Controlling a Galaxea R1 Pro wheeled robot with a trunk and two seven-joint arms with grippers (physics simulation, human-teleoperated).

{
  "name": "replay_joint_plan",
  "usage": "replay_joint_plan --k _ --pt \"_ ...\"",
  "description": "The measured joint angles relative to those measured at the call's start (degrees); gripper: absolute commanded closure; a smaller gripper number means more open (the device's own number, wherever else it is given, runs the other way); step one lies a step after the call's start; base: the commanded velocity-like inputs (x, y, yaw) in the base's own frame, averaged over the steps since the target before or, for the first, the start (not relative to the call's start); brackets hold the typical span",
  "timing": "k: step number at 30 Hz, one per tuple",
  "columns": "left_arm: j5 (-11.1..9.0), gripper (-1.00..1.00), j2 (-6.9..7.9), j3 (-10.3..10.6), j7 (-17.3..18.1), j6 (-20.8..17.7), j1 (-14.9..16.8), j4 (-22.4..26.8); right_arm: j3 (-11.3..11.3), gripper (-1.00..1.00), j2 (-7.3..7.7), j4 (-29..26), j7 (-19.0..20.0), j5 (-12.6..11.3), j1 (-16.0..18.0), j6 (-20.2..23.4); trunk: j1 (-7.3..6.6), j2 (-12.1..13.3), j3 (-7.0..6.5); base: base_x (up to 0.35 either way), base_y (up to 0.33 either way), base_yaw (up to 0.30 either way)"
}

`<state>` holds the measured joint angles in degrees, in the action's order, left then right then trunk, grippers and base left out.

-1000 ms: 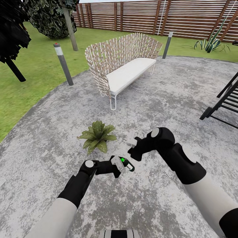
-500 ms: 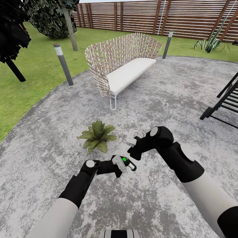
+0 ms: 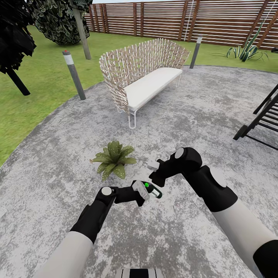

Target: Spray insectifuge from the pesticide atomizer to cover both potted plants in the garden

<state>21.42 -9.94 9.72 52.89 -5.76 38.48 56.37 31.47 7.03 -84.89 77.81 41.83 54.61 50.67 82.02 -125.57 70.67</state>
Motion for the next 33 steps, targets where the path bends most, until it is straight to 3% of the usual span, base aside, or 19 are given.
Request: replay_joint_plan --k 4,18,24,33 --pt "-1.5 1.0 0.01 -0.01 -0.34 -0.02 0.11 -0.04 0.0 1.0 -0.08 0.01 0.0 0.0 0.04 0.0 0.0 0.0 0.0 0.0 0.0 0.0" --pt "-1.92 1.0 -0.02 -0.24 -0.61 -0.05 0.43 0.66 0.0 1.0 -0.1 -0.04 0.0 0.0 0.09 0.0 0.0 0.0 0.0 0.0 0.0 0.0" --pt "-4.23 1.0 0.03 -0.18 -0.61 -0.06 0.44 1.09 0.0 1.0 -0.1 -0.1 0.0 0.0 0.18 0.0 0.0 0.0 0.0 0.0 0.0 0.0" --pt "-4.77 1.0 -0.02 -0.03 -0.57 -0.06 0.44 1.09 0.0 1.0 -0.1 -0.23 0.0 0.0 0.49 0.0 0.0 0.0 0.0 0.0 0.0 0.0"
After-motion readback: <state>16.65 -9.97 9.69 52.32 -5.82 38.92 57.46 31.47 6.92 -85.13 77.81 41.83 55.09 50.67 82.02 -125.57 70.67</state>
